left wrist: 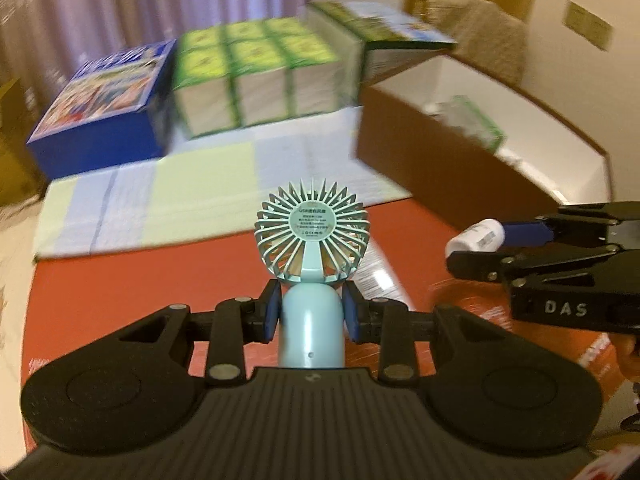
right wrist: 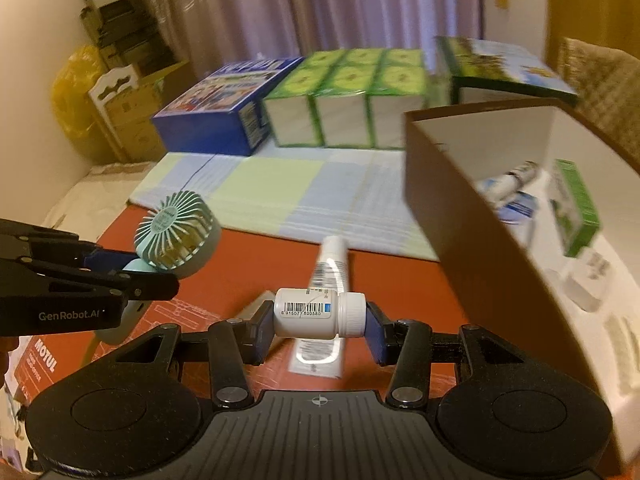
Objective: Organize rigid objects
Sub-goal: 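Carry the fan and white bottle over the brown box with both grippers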
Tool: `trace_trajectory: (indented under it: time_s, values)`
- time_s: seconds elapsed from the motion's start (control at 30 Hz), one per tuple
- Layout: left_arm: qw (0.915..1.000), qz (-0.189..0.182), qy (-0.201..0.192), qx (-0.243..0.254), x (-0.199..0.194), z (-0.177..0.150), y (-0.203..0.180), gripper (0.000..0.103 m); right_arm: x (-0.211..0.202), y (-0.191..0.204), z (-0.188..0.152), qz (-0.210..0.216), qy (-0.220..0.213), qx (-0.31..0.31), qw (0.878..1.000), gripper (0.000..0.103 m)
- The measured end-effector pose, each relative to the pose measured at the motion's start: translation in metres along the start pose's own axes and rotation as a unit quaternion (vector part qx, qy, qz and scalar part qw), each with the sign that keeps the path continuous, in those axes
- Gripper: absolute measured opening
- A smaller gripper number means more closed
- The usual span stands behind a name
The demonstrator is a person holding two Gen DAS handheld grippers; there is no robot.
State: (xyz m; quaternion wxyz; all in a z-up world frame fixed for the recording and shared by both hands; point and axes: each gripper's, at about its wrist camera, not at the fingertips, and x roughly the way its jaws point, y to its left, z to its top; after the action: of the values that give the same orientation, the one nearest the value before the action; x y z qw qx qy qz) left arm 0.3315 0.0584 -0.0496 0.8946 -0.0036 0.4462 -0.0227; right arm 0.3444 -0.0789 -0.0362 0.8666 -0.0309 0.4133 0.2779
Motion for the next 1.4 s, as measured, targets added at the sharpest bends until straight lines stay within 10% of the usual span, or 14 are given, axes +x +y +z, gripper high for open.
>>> trace_trajectory:
  time_s: [0.5,1.0,1.4]
  values:
    - [0.9877,-0.098,-0.043,0.114,0.005,0.075,-0.146,0.028,-0.095,-0.099,0.008,-0.083,-0.062,0.056,0.993,0.044]
    - [0.9818,-0.135,-0.058,0.120,0.037,0.139,-0.248,0.028,-0.122,-0.195,0.020,-0.116,-0.061,0.040,0.991,0.044]
    - [0.9876,-0.122,0.040,0.090,0.101,0.124,-0.256,0.028,-0.077,-0.223,0.014,-0.070,0.044,-0.005,0.997,0.044]
